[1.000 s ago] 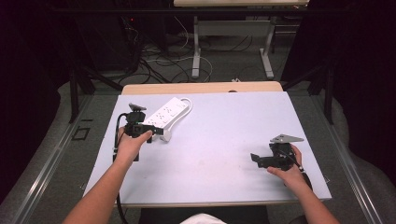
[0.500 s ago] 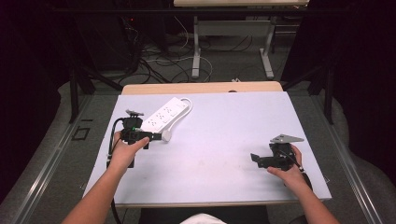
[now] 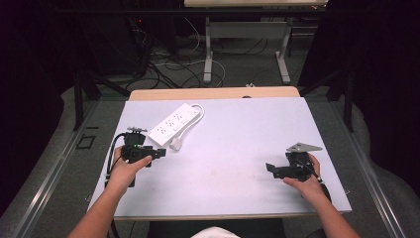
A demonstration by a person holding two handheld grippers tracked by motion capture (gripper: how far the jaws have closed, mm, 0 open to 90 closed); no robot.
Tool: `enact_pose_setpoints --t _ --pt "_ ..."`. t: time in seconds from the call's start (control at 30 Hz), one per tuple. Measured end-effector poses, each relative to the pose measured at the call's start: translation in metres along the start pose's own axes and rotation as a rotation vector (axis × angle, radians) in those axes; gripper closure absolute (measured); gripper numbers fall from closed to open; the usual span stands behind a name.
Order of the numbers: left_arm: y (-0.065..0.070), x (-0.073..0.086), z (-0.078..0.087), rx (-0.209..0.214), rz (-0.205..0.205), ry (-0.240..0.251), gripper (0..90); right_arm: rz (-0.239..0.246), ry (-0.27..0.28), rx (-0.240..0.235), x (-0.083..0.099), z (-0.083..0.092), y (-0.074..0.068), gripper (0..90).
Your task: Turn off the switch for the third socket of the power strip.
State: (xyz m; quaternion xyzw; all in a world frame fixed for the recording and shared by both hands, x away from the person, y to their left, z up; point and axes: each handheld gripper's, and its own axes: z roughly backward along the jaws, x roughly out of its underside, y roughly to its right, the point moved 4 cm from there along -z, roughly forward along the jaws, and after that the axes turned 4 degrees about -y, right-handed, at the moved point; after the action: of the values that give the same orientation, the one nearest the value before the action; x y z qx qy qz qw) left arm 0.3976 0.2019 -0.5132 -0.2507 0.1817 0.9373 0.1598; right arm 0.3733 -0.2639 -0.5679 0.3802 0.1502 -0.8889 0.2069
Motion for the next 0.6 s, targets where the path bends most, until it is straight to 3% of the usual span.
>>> enact_pose_setpoints --t 0.17,0.3,0.4,0.6 --pt "-0.006 0.008 0.002 0.005 0.006 0.01 38.1 0.002 0.001 0.001 0.0 0.0 0.0 5.6" --pt "-0.01 0.015 0.001 -0.034 -0.001 0.03 36.9 0.0 0.0 0.001 0.0 0.0 0.0 5.6" --pt "-0.013 0.02 0.001 -0.032 0.003 0.026 36.1 0.0 0.0 0.001 0.0 0.0 0.0 5.6" --pt "-0.016 0.03 -0.003 -0.027 -0.003 0.025 28.1 -0.009 -0.004 -0.004 0.0 0.0 -0.001 5.6"
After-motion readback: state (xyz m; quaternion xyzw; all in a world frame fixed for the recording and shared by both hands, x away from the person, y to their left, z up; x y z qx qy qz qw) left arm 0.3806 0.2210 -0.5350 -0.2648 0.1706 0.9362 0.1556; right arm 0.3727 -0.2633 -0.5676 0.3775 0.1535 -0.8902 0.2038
